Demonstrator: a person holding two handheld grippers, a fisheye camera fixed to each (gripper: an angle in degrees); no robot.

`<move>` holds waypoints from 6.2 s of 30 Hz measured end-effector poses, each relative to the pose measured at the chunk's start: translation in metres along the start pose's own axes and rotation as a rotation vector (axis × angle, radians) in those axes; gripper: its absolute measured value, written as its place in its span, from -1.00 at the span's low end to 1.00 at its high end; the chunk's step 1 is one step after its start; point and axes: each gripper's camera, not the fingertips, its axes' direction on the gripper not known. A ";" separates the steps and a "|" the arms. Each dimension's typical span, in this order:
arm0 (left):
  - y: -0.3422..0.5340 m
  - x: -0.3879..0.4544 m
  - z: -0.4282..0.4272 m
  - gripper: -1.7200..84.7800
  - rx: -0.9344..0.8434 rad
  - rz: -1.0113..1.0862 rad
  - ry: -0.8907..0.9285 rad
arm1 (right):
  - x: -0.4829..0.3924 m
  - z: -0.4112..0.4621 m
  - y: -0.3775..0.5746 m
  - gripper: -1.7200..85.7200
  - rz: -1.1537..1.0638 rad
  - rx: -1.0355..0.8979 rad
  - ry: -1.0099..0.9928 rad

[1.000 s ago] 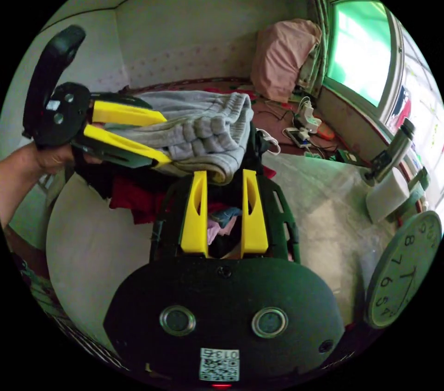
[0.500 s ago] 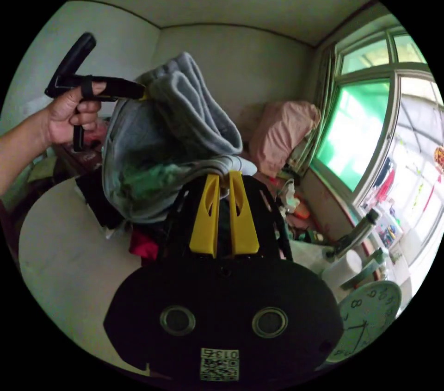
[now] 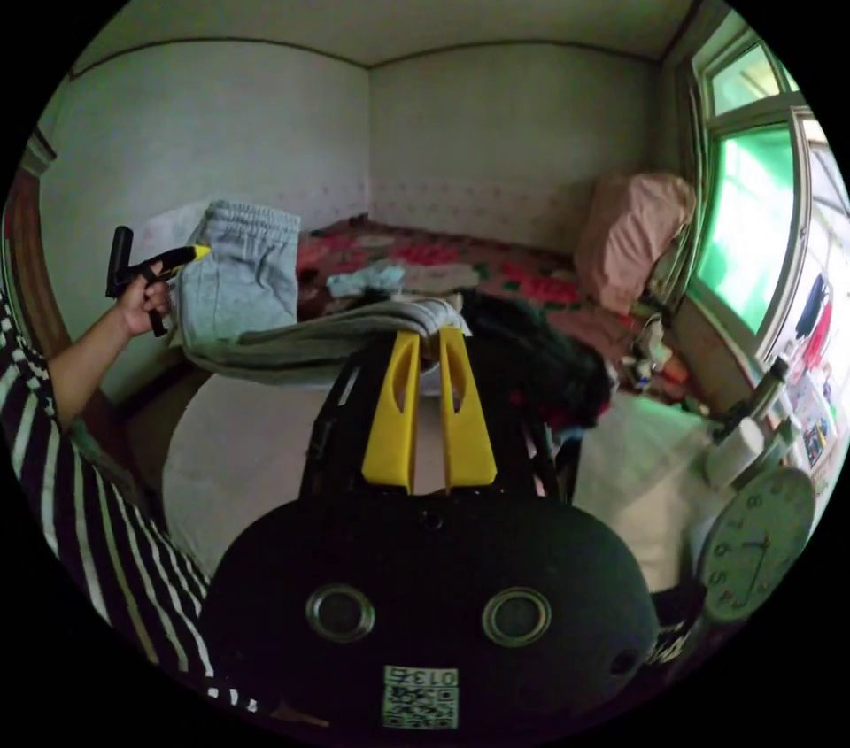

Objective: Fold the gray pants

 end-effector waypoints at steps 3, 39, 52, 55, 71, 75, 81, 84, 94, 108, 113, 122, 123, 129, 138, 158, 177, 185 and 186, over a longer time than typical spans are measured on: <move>0.068 -0.073 -0.022 -0.88 -0.103 -0.165 -0.045 | -0.041 0.044 0.032 -0.88 0.054 -0.203 -0.054; 0.355 -0.417 -0.221 -0.63 -0.466 -0.438 -0.317 | -0.362 0.170 0.132 -0.65 -0.303 -0.553 -0.048; 0.374 -0.433 -0.218 -0.81 -0.587 -0.449 -0.515 | -0.381 0.191 0.124 -0.83 -0.245 -0.604 -0.087; 0.358 -0.431 -0.234 -0.86 -0.532 -0.415 -0.471 | -0.340 0.143 0.102 -0.84 -0.148 -0.488 0.082; 0.320 -0.433 -0.245 -0.91 -0.506 -0.323 -0.616 | -0.205 0.085 0.223 -0.83 0.110 -0.933 0.667; 0.311 -0.434 -0.253 -0.91 -0.493 -0.328 -0.595 | -0.212 0.070 0.220 -0.77 0.151 -0.923 0.710; 0.301 -0.432 -0.253 -0.91 -0.469 -0.336 -0.587 | -0.270 0.050 0.200 -0.76 0.133 -0.723 0.427; 0.292 -0.433 -0.252 -0.91 -0.459 -0.339 -0.568 | -0.311 0.067 0.195 -0.74 0.026 -0.678 0.234; 0.244 -0.441 -0.247 -0.91 -0.425 -0.299 -0.509 | -0.378 0.141 0.207 -0.88 -0.416 -0.795 0.319; 0.192 -0.484 -0.181 -0.88 -0.428 -0.301 -0.409 | -0.317 0.192 0.005 -0.93 -0.294 -0.580 0.347; 0.175 -0.515 -0.103 -0.79 -0.521 -0.279 -0.461 | -0.292 0.303 -0.045 -0.87 -0.211 -0.638 0.470; 0.249 -0.503 -0.136 -0.64 -0.641 -0.339 -0.574 | -0.363 0.357 -0.065 -0.83 -0.137 -0.589 0.262; 0.257 -0.498 -0.137 -0.63 -0.658 -0.330 -0.578 | -0.387 0.364 -0.064 -0.83 -0.160 -0.575 0.174; 0.312 -0.475 -0.130 -0.60 -0.761 -0.326 -0.651 | -0.501 0.417 -0.088 -0.80 -0.333 -0.526 -0.119; 0.321 -0.482 -0.094 -0.92 -0.876 -0.101 -0.523 | -0.613 0.530 -0.195 -0.80 -0.431 -0.511 -0.240; 0.318 -0.491 -0.082 -0.90 -0.847 -0.072 -0.310 | -0.730 0.718 -0.278 -0.86 -0.627 -0.693 -0.295; 0.305 -0.514 -0.102 -0.86 -0.704 -0.259 -0.258 | -0.734 0.658 -0.280 -0.81 -0.557 -0.532 -0.333; 0.303 -0.429 -0.055 -0.78 -0.651 -0.097 -0.371 | -0.583 0.521 -0.197 -0.85 -0.315 -0.460 -0.223; 0.302 -0.414 -0.044 -0.78 -0.664 -0.039 -0.317 | -0.560 0.494 -0.169 -0.87 -0.286 -0.485 -0.159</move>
